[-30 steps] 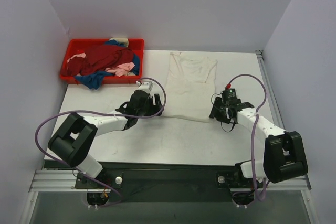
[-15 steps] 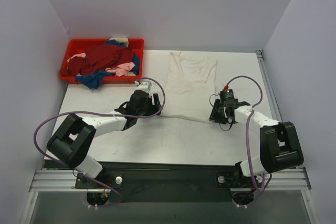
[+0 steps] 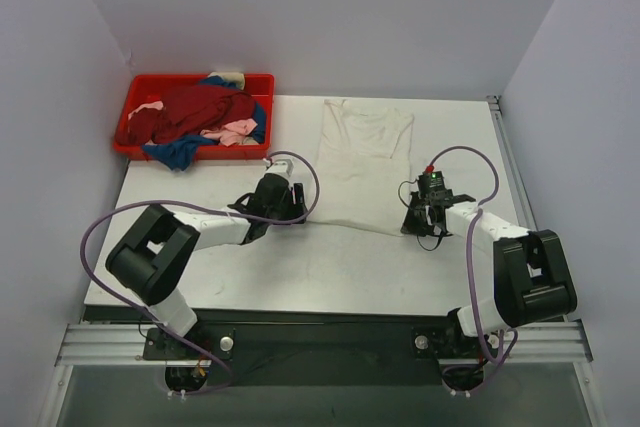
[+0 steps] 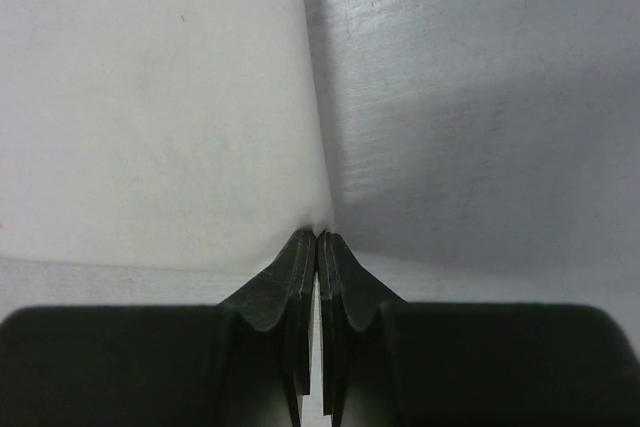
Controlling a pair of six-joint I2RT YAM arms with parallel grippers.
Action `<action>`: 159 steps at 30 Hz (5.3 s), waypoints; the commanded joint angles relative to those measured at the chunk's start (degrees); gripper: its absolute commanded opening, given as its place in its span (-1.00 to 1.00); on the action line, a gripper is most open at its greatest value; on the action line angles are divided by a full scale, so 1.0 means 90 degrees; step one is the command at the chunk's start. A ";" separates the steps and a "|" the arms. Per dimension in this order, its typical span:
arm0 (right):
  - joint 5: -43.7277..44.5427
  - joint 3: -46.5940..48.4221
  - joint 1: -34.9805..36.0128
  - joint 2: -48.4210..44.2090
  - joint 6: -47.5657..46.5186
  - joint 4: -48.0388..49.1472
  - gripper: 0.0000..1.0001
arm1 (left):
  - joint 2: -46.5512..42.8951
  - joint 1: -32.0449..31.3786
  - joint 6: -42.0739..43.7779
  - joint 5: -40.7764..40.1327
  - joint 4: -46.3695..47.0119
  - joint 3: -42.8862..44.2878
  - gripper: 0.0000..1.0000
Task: Fold and stack the t-shirts
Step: Fold the folded rectangular tshirt in 1/3 of the way, then grab one side of the 2/3 rectangular tshirt with both arms, then fold the long partially folded tshirt into a neat square, then put the neatly folded tshirt into the corner of the board with the right arm
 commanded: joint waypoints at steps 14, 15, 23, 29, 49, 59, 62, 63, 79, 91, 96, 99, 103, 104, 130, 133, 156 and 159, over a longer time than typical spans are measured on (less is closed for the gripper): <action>0.0159 -0.0106 -0.0052 -0.0021 -0.0069 -0.0317 -1.00 | 0.0450 -0.0139 -0.0229 0.0634 0.0494 0.0239 0.06; 0.0159 -0.0106 -0.0052 -0.0030 -0.0079 -0.0317 -1.00 | 0.0469 -0.0149 -0.0249 0.0654 0.0523 0.0220 0.04; 0.0168 -0.0144 -0.0043 -0.0196 -0.0088 -0.0433 -1.00 | 0.0548 -0.0188 -0.0288 0.0713 0.0592 0.0190 -1.00; 0.0344 -0.0193 -0.0052 -0.0606 -0.0098 -0.0726 -1.00 | 0.0206 -0.0179 -0.0249 0.0254 0.0406 0.0005 -1.00; 0.0637 -0.0330 0.0513 -0.2295 0.0106 -0.1945 -1.00 | -0.1599 -0.0793 -0.0327 -0.0498 -0.0179 -0.0766 -1.00; 0.1106 -0.0145 0.1197 -0.3974 0.0448 -0.3089 -1.00 | -0.3639 -0.1770 -0.0473 -0.1426 -0.1670 -0.1001 -1.00; 0.1203 0.0040 0.1354 -0.4384 0.0487 -0.3450 -1.00 | -0.4137 -0.2102 -0.0571 -0.1650 -0.2082 -0.0991 -1.00; 0.1262 0.0109 0.1383 -0.4483 0.0507 -0.3616 -1.00 | -0.4265 -0.2180 -0.0600 -0.1796 -0.2171 -0.0972 -1.00; 0.1625 0.2150 0.0867 -0.3040 -0.0332 -0.3384 -1.00 | -0.3800 -0.2191 -0.0112 -0.1906 -0.2182 0.0112 -1.00; 0.1184 0.3516 0.0124 -0.1184 -0.0762 -0.2904 -1.00 | -0.2540 -0.0609 0.0161 -0.0138 -0.1118 0.0746 -1.00; 0.1233 0.4442 -0.0061 -0.0286 -0.0889 -0.2885 -1.00 | -0.1866 0.0005 0.0191 0.0556 -0.0864 0.1088 -1.00; 0.1243 0.5018 -0.0169 0.0368 -0.0996 -0.2856 -1.00 | -0.1416 0.0366 0.0181 0.0741 -0.0756 0.1371 -1.00; 0.1292 0.5811 -0.0257 0.1305 -0.1153 -0.2836 -1.00 | -0.0751 0.0797 0.0112 0.1141 -0.0463 0.1713 -1.00; 0.1292 0.5967 -0.0286 0.1665 -0.1182 -0.2836 -1.00 | -0.0393 0.0875 0.0112 0.1345 -0.0405 0.1946 -1.00; 0.0023 0.8441 -0.0706 0.4424 -0.1445 -0.2826 0.69 | 0.2131 0.1628 0.0122 0.1601 -0.0756 0.4302 0.59; -0.0484 0.7914 -0.0775 0.3976 -0.1534 -0.2603 0.80 | 0.1858 0.1492 0.0297 0.1455 -0.0708 0.3971 0.59; -0.3220 0.4552 -0.1888 0.3348 -0.1349 -0.0825 0.82 | 0.1641 0.1267 -0.0190 0.2265 0.0631 0.2299 0.59; -0.3405 0.4689 -0.1956 0.3592 -0.1290 -0.0834 0.82 | 0.1836 0.1267 -0.0200 0.2285 0.0592 0.2417 0.58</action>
